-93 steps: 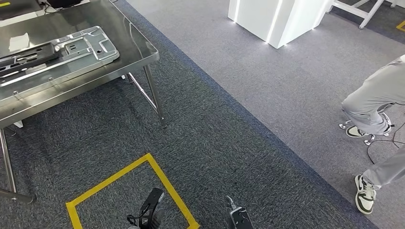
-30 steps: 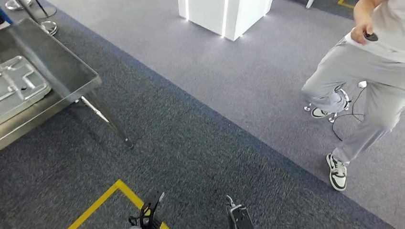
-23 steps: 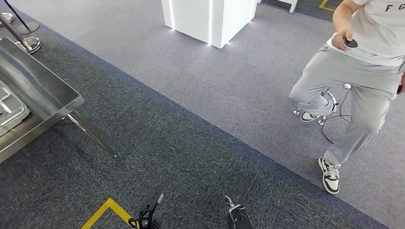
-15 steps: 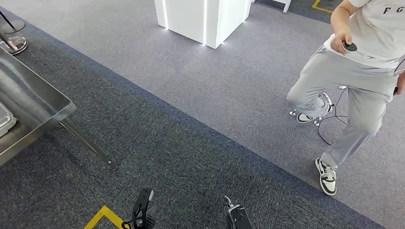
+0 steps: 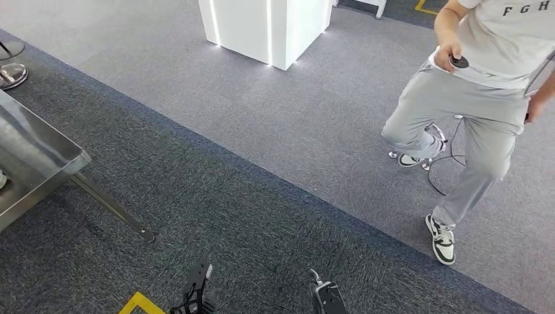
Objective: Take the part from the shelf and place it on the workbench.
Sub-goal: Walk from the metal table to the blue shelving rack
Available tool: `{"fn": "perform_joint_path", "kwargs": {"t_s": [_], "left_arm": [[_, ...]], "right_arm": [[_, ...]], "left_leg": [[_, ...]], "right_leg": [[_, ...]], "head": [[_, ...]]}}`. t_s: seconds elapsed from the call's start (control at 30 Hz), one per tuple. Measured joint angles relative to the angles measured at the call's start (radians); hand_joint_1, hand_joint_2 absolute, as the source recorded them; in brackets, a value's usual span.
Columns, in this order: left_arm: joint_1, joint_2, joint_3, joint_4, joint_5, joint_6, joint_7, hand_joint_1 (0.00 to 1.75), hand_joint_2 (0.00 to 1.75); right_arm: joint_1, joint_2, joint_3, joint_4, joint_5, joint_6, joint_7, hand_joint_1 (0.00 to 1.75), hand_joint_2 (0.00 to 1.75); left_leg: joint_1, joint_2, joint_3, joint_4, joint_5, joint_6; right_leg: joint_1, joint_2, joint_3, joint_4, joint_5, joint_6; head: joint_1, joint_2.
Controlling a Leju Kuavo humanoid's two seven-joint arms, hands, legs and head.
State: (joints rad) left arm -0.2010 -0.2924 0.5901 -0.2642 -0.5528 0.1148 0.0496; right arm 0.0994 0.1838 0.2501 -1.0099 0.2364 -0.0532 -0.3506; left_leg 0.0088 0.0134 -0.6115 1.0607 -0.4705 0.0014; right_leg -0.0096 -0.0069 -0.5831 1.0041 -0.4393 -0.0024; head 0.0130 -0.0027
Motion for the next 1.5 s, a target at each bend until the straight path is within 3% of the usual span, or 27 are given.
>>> {"fn": "perform_joint_path", "kwargs": {"t_s": [0.1, 0.17, 0.2, 0.3, 0.33, 0.43, 0.5, 0.57, 0.6, 0.63, 0.7, 0.77, 0.83, 0.87, 0.9, 0.97, 1.03, 1.1, 1.13, 1.17, 1.23, 1.3, 1.33, 1.37, 1.43, 1.47, 1.5], "left_arm": [[0.0, 0.002, 0.0, 0.0, -0.006, -0.011, 0.005, 0.0, 0.0], [0.001, 0.005, 0.0, 0.0, -0.006, -0.016, 0.008, 0.0, 0.0], [0.0, 0.006, 0.0, 0.0, -0.006, -0.019, 0.009, 0.0, 0.0], [-0.003, 0.009, 0.0, 0.0, -0.006, -0.022, 0.009, 0.0, 0.0], [-0.005, 0.009, 0.0, 0.0, -0.006, -0.022, 0.009, 0.0, 0.0], [-0.006, 0.011, 0.0, 0.0, -0.01, -0.032, 0.013, 0.0, 0.0], [-0.008, 0.014, -0.001, 0.0, -0.013, -0.05, 0.018, 0.0, 0.0], [-0.01, 0.019, -0.001, 0.0, -0.014, -0.062, 0.023, 0.0, 0.0], [-0.01, 0.022, -0.002, 0.0, -0.015, -0.064, 0.025, 0.0, 0.0], [-0.01, 0.024, -0.002, 0.0, -0.015, -0.065, 0.027, 0.0, 0.0], [-0.01, 0.029, -0.002, 0.0, -0.016, -0.066, 0.03, 0.0, 0.0], [-0.01, 0.031, -0.003, 0.0, -0.019, -0.068, 0.031, 0.0, 0.0], [-0.01, 0.033, -0.005, 0.0, -0.023, -0.07, 0.031, 0.0, 0.0], [-0.01, 0.034, -0.005, 0.0, -0.024, -0.071, 0.031, 0.0, 0.0], [-0.01, 0.034, -0.006, 0.0, -0.025, -0.071, 0.031, 0.0, 0.0], [-0.01, 0.035, -0.006, 0.001, -0.025, -0.072, 0.031, 0.0, 0.0], [-0.008, 0.037, -0.006, 0.001, -0.025, -0.072, 0.032, 0.0, 0.0], [-0.007, 0.039, -0.006, 0.001, -0.025, -0.072, 0.032, 0.0, 0.0], [-0.007, 0.04, -0.006, 0.001, -0.025, -0.072, 0.032, 0.0, 0.0], [-0.006, 0.041, -0.006, 0.001, -0.025, -0.072, 0.032, 0.0, 0.0], [-0.007, 0.042, -0.006, 0.001, -0.025, -0.072, 0.032, 0.0, 0.0], [-0.008, 0.043, -0.006, 0.001, -0.026, -0.074, 0.032, 0.0, 0.0], [-0.008, 0.043, -0.006, 0.001, -0.026, -0.074, 0.032, 0.0, 0.0], [-0.008, 0.043, -0.006, 0.001, -0.026, -0.075, 0.032, 0.0, 0.0], [-0.008, 0.044, -0.006, 0.002, -0.026, -0.075, 0.031, 0.0, 0.0], [-0.009, 0.044, -0.006, 0.003, -0.026, -0.075, 0.032, 0.0, 0.0], [-0.011, 0.044, -0.006, 0.003, -0.026, -0.075, 0.031, 0.0, 0.0]], "right_arm": [[-0.002, 0.0, 0.003, 0.002, -0.001, 0.001, -0.001, 0.0, 0.0], [-0.002, 0.0, 0.005, 0.005, -0.001, 0.002, -0.001, 0.0, 0.0], [-0.002, -0.001, 0.006, 0.006, -0.001, 0.002, -0.001, 0.0, 0.0], [-0.003, 0.0, 0.008, 0.007, -0.001, 0.002, -0.002, 0.0, 0.0], [-0.004, 0.0, 0.009, 0.007, -0.002, 0.002, -0.002, 0.0, 0.0], [-0.003, -0.001, 0.011, 0.007, -0.004, 0.004, -0.003, 0.0, 0.0], [-0.004, -0.002, 0.011, 0.009, -0.005, 0.005, -0.003, 0.0, 0.0], [-0.005, -0.004, 0.012, 0.01, -0.005, 0.006, -0.003, 0.0, 0.0], [-0.006, -0.004, 0.013, 0.011, -0.005, 0.007, -0.003, 0.0, 0.0], [-0.006, -0.004, 0.014, 0.012, -0.006, 0.008, -0.003, 0.0, 0.0], [-0.006, -0.005, 0.014, 0.015, -0.007, 0.012, -0.003, 0.0, 0.0], [-0.008, -0.005, 0.014, 0.015, -0.01, 0.015, -0.003, 0.0, 0.0], [-0.013, -0.005, 0.015, 0.015, -0.013, 0.017, -0.003, 0.0, 0.0], [-0.015, -0.005, 0.015, 0.015, -0.016, 0.018, -0.003, 0.0, 0.0], [-0.016, -0.005, 0.016, 0.015, -0.017, 0.018, -0.003, 0.0, 0.0], [-0.015, -0.006, 0.016, 0.016, -0.019, 0.018, -0.003, 0.0, 0.0], [-0.015, -0.006, 0.017, 0.017, -0.019, 0.018, -0.003, 0.0, 0.0], [-0.015, -0.006, 0.019, 0.018, -0.019, 0.019, -0.002, 0.0, 0.0], [-0.015, -0.006, 0.02, 0.019, -0.019, 0.019, -0.002, 0.0, 0.0], [-0.014, -0.006, 0.021, 0.019, -0.019, 0.019, -0.002, 0.0, 0.0], [-0.014, -0.006, 0.022, 0.02, -0.019, 0.019, -0.002, 0.0, 0.0], [-0.014, -0.006, 0.022, 0.02, -0.02, 0.019, -0.002, 0.0, 0.0], [-0.014, -0.006, 0.023, 0.02, -0.021, 0.019, -0.002, 0.0, 0.0], [-0.014, -0.006, 0.023, 0.02, -0.021, 0.019, -0.002, 0.0, 0.0], [-0.013, -0.008, 0.024, 0.02, -0.022, 0.02, -0.002, 0.0, 0.0], [-0.012, -0.009, 0.024, 0.02, -0.022, 0.02, -0.002, 0.0, 0.0], [-0.011, -0.01, 0.024, 0.02, -0.022, 0.02, -0.002, 0.0, 0.0]], "left_leg": [[0.002, -0.004, -0.055, 0.175, -0.122, -0.004], [0.002, -0.004, -0.052, 0.224, -0.148, -0.004], [0.002, -0.005, -0.019, 0.186, -0.133, -0.003], [-0.001, -0.021, 0.114, -0.015, -0.078, 0.005], [-0.004, -0.025, 0.131, -0.045, -0.07, 0.009], [-0.01, -0.02, 0.12, -0.053, -0.044, 0.027], [-0.009, -0.01, 0.102, -0.06, -0.018, 0.043], [-0.009, -0.001, 0.076, -0.061, 0.006, 0.051], [-0.01, 0.003, 0.061, -0.06, 0.017, 0.051], [-0.011, 0.009, 0.046, -0.059, 0.028, 0.05], [-0.013, 0.018, 0.014, -0.057, 0.05, 0.048], [-0.016, 0.024, -0.009, -0.054, 0.068, 0.042], [-0.017, 0.031, -0.019, -0.053, 0.085, 0.033], [-0.016, 0.035, -0.02, -0.053, 0.093, 0.027], [-0.014, 0.039, -0.021, -0.055, 0.102, 0.021], [-0.009, 0.031, -0.03, -0.043, 0.087, 0.009], [-0.006, 0.008, -0.059, 0.035, 0.002, -0.001], [-0.005, -0.004, -0.095, 0.17, -0.087, -0.007], [-0.005, -0.005, -0.1, 0.22, -0.099, -0.009], [-0.004, -0.005, -0.09, 0.24, -0.087, -0.01], [-0.002, -0.009, -0.013, 0.168, -0.037, -0.011], [-0.001, -0.027, 0.093, 0.025, -0.041, -0.006], [-0.001, -0.035, 0.124, -0.023, -0.054, -0.001], [-0.004, -0.04, 0.137, -0.047, -0.065, 0.006], [-0.005, -0.032, 0.125, -0.053, -0.049, 0.024], [-0.005, -0.026, 0.115, -0.055, -0.037, 0.035], [-0.004, -0.02, 0.103, -0.057, -0.023, 0.044]], "right_leg": [[0.003, 0.005, -0.022, -0.002, 0.02, -0.014], [0.005, 0.011, -0.044, 0.0, 0.036, -0.013], [0.006, 0.016, -0.056, 0.003, 0.045, -0.01], [0.007, 0.029, -0.081, 0.014, 0.067, 0.003], [0.007, 0.031, -0.083, 0.016, 0.073, 0.009], [0.004, 0.033, -0.086, 0.01, 0.09, 0.031], [0.0, 0.028, -0.104, 0.047, 0.039, 0.04], [-0.003, 0.02, -0.137, 0.159, -0.07, 0.048], [-0.004, 0.019, -0.151, 0.224, -0.11, 0.052], [-0.004, 0.017, -0.154, 0.273, -0.126, 0.054], [-0.004, 0.013, -0.111, 0.275, -0.099, 0.054], [0.0, -0.001, 0.005, 0.146, -0.071, 0.044], [0.009, -0.018, 0.106, 0.011, -0.081, 0.03], [0.015, -0.021, 0.127, -0.022, -0.088, 0.023], [0.016, -0.019, 0.125, -0.034, -0.083, 0.016], [0.014, -0.014, 0.11, -0.04, -0.059, 0.0], [0.011, -0.009, 0.083, -0.043, -0.032, -0.014], [0.013, 0.0, 0.044, -0.037, -0.006, -0.018], [0.013, 0.003, 0.024, -0.032, 0.006, -0.017], [0.012, 0.007, 0.004, -0.027, 0.018, -0.014], [0.01, 0.016, -0.037, -0.013, 0.039, -0.006], [0.009, 0.025, -0.066, 0.004, 0.055, 0.005], [0.01, 0.029, -0.072, 0.01, 0.063, 0.011], [0.01, 0.032, -0.075, 0.011, 0.07, 0.017], [0.007, 0.037, -0.08, 0.01, 0.081, 0.03], [0.005, 0.036, -0.088, 0.021, 0.065, 0.034], [0.004, 0.032, -0.1, 0.049, 0.026, 0.038]], "head": [[-0.006, 0.0], [-0.006, 0.0], [-0.007, 0.0], [-0.006, 0.0], [-0.005, 0.0], [-0.004, 0.0], [0.0, 0.0], [0.004, 0.0], [0.005, 0.0], [0.006, 0.0], [0.006, 0.0], [0.005, 0.0], [0.004, 0.0], [0.004, 0.0], [0.004, 0.0], [0.006, 0.0], [0.002, 0.0], [-0.002, 0.0], [-0.003, 0.0], [-0.003, 0.0], [-0.003, 0.0], [-0.005, 0.0], [-0.006, 0.0], [-0.008, 0.0], [-0.01, 0.0], [-0.009, 0.0], [-0.006, 0.0]]}}
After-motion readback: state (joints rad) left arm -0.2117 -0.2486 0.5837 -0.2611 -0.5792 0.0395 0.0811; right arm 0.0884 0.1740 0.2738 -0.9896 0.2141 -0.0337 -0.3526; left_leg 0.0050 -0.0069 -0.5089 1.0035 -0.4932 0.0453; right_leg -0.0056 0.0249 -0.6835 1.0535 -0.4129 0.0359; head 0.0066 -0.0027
